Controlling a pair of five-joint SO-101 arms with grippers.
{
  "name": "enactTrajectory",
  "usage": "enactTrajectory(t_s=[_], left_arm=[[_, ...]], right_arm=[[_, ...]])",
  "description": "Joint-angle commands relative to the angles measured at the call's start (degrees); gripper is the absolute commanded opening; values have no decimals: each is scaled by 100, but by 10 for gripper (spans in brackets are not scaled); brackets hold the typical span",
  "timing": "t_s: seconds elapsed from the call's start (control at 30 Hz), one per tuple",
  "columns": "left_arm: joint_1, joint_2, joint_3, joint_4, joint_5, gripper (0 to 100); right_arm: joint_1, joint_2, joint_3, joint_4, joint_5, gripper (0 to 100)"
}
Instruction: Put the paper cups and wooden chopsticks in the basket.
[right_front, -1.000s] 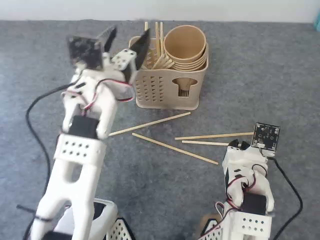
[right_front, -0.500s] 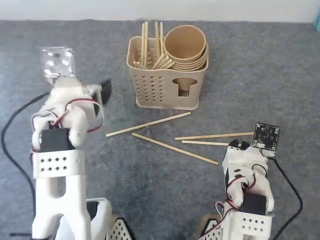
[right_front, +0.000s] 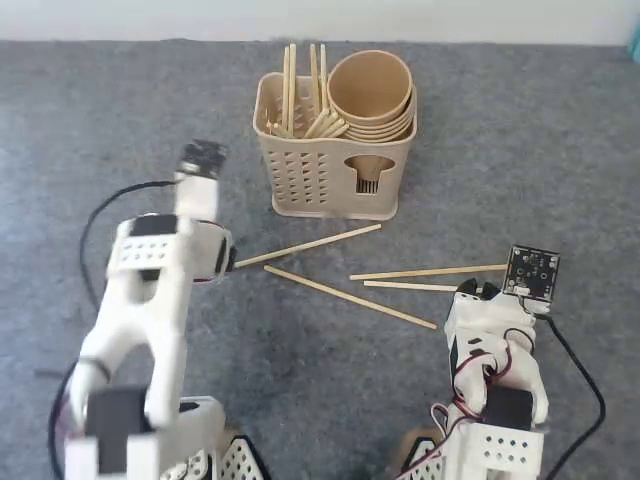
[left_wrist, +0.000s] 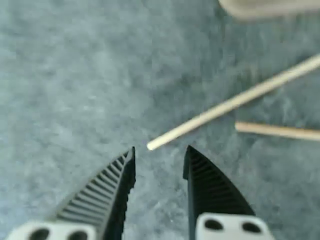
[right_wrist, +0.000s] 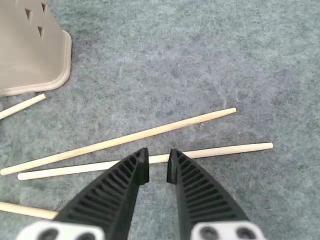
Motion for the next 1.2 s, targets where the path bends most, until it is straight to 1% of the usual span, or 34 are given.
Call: enactTrajectory(t_s=[0.0, 0.13, 0.27, 0.57, 0.7, 0.77, 0.83, 0.93, 1.0, 1.17], left_arm=[[255, 668, -558, -141, -571, 145], [431, 1310, -1059, -149, -651, 145], [492, 1741, -1429, -404, -651, 145], [774, 1925, -1516, -220, -730, 141], [941, 1925, -1270, 369, -1354, 132], [1046, 1925, -1086, 721, -1679, 83], [1178, 1925, -875, 1064, -2075, 6], [1371, 1881, -541, 1644, -2690, 14], [1512, 1873, -488, 1969, -2875, 14], [1960, 1864, -505, 2593, -2892, 14]], right_arm=[[66, -127, 79, -40, 70, 72], [66, -127, 79, -40, 88, 72], [66, -127, 79, -40, 88, 72], [66, -127, 79, -40, 97, 72], [66, -127, 79, -40, 97, 72], [66, -127, 79, -40, 97, 72], [66, -127, 79, -40, 97, 72], [66, -127, 79, -40, 97, 72], [66, -127, 79, -40, 97, 72], [66, -127, 79, -40, 97, 72]])
